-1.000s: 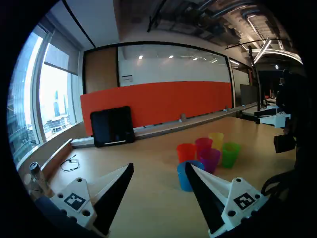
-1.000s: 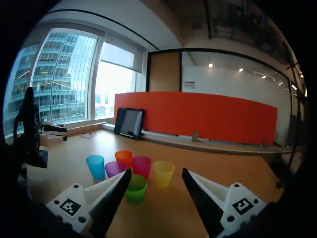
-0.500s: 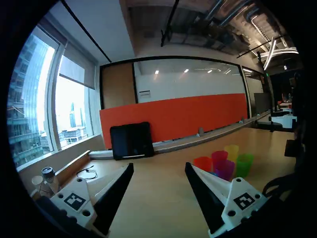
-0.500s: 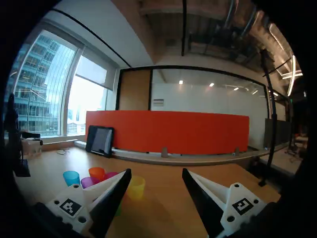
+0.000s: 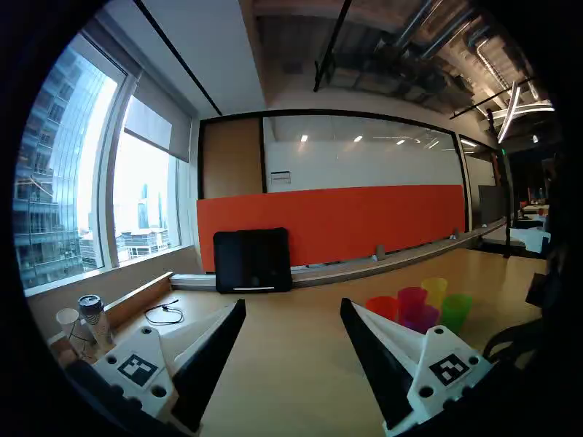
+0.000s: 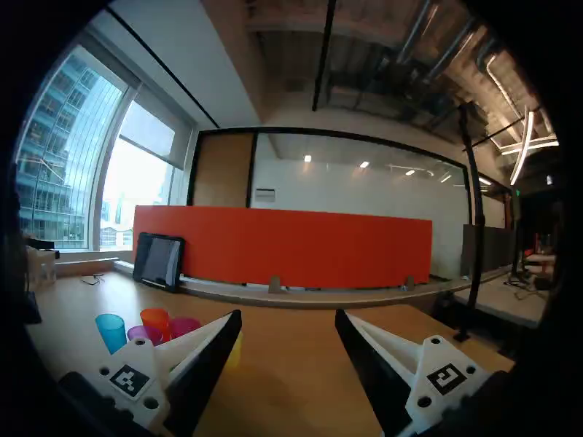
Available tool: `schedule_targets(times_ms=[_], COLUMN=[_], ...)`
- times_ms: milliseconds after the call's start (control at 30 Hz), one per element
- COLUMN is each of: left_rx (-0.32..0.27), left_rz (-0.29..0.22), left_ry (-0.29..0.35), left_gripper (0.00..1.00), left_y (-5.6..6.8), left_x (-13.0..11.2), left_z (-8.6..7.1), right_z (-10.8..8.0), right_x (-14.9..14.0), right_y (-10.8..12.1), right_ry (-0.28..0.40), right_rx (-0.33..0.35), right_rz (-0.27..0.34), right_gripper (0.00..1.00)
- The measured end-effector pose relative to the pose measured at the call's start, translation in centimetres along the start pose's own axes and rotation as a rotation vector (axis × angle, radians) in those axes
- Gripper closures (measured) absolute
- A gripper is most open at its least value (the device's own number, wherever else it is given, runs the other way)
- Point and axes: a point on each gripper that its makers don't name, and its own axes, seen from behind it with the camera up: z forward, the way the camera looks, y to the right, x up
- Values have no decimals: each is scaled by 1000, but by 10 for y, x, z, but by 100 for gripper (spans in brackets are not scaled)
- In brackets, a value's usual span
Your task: Pour water
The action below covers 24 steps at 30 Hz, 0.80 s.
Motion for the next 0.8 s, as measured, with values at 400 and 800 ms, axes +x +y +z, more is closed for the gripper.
schedule_targets(times_ms=[400, 800], left_rx=[27, 59], left_rz=[1, -10], left_ry=[12, 22], left_gripper=[4, 4], left_y=[-1, 0], left_x=[-3, -13], left_z=[4, 9], right_z=[-3, -7], right_x=[8, 12], right_y=[3, 8], right_ry=[31, 32], right_rx=[-26, -41], right_rz=[8, 14], right_gripper=[1, 1])
